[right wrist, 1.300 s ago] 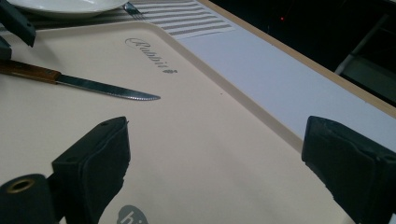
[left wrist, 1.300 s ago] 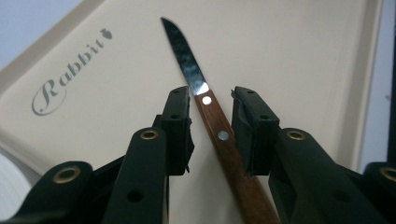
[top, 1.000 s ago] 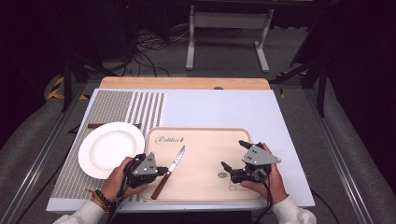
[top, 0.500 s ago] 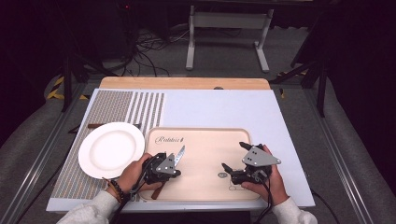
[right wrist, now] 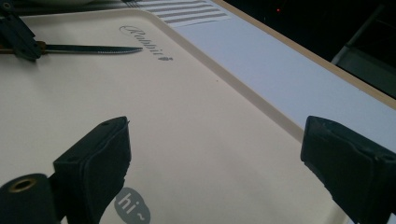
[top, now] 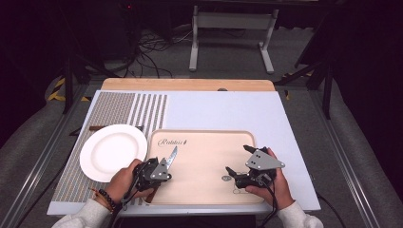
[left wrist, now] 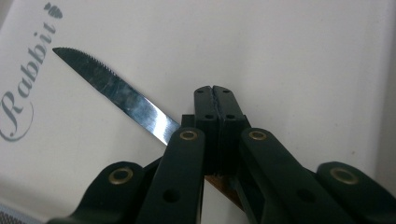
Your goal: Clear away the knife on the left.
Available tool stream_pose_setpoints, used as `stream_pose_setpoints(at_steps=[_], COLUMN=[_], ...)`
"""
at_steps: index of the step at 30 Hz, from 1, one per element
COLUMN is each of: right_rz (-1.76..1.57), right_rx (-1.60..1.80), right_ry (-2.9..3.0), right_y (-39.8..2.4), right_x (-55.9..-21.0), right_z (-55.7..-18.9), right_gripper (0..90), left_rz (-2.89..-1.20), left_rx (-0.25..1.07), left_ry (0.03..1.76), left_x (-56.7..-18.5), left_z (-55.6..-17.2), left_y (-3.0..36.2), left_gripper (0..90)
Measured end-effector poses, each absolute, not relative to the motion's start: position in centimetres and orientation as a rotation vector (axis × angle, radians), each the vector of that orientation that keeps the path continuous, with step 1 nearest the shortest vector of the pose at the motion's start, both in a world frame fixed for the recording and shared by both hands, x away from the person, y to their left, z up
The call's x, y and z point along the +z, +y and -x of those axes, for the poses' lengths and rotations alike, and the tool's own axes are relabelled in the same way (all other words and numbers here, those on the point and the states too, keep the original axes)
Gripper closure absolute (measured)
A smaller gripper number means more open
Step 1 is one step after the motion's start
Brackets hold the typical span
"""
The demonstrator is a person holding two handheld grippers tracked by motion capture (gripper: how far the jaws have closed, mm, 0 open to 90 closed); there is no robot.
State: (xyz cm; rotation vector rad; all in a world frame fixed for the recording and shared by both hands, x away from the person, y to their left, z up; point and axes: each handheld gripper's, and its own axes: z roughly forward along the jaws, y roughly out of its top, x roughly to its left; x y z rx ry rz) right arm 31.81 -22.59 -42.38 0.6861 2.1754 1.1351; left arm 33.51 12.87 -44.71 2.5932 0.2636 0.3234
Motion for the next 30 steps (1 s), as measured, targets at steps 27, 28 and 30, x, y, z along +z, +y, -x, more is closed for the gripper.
stream_pose_setpoints(at_steps=[27,28,30], right_rz=[-0.674,-0.674,-0.675], right_rx=[1.087,1.087,1.086], right_ry=[2.196,2.196,2.195], right_y=[-22.5,-22.5,-22.5], right_x=[-42.8,-42.8,-42.8], right_z=[-31.5,-31.5,-31.5], right_gripper=[9.7,9.7,9.7], left_rz=[-2.551,-2.551,-2.542], left_rx=[0.35,0.35,0.358], left_ry=[0.336,0.336,0.31], left_x=[-45.0,-45.0,-44.8], left_z=[-32.0,-32.0,-31.8], left_y=[16.1,16.1,15.8], left_gripper=[89.2,89.3,89.3])
